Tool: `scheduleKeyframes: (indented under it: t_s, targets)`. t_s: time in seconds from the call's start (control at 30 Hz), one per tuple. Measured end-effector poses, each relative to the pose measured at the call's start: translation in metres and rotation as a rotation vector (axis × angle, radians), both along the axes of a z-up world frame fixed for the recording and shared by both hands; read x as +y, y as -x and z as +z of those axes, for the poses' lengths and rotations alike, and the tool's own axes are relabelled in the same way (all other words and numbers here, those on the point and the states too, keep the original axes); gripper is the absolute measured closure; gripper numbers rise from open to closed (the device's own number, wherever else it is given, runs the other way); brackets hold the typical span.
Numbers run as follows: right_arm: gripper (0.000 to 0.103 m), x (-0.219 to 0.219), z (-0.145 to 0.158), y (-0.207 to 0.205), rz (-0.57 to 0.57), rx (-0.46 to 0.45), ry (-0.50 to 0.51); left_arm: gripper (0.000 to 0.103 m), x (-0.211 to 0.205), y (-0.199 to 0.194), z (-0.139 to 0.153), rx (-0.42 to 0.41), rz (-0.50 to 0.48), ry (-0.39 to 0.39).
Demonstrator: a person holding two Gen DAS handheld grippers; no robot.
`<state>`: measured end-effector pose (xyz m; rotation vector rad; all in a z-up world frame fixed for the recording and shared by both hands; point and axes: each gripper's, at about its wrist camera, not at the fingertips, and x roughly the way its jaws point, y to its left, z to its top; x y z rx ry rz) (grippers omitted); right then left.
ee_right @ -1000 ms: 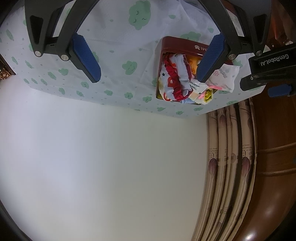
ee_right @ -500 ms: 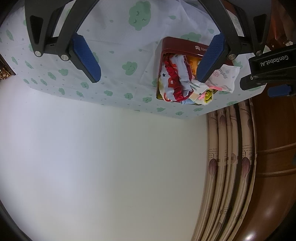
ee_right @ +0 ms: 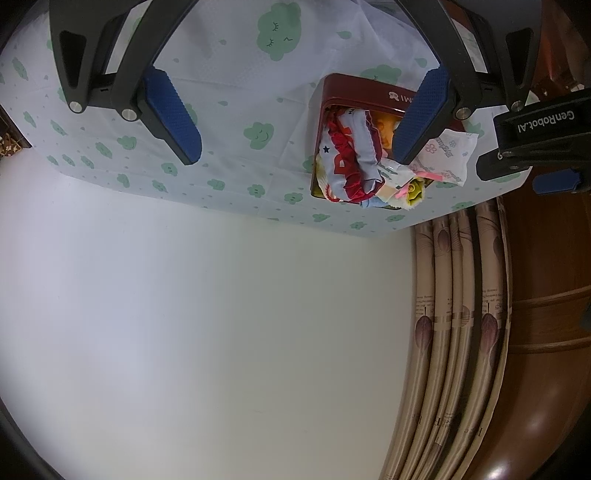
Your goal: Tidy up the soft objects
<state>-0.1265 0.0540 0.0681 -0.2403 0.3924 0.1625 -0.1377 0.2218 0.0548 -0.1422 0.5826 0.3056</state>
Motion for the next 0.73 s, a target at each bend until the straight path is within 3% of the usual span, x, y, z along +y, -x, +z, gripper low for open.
scheduleKeyframes:
  t_s: [0.23, 0.43, 0.73]
  targets:
    - [0.001, -0.002, 0.000, 0.000, 0.002, 0.001, 0.004, 0.022, -0.005, -0.004, -0.003, 0.019, -0.008, -0.014]
    - [0.001, -0.005, 0.000, -0.001, -0.001, 0.004, 0.004, 0.019, -0.001, 0.006, 0.001, -0.059, -0.016, 0.016]
    - [0.001, -0.037, 0.004, -0.020, -0.060, 0.018, 0.042, 0.019, -0.011, -0.003, -0.002, 0.015, -0.021, -0.012]
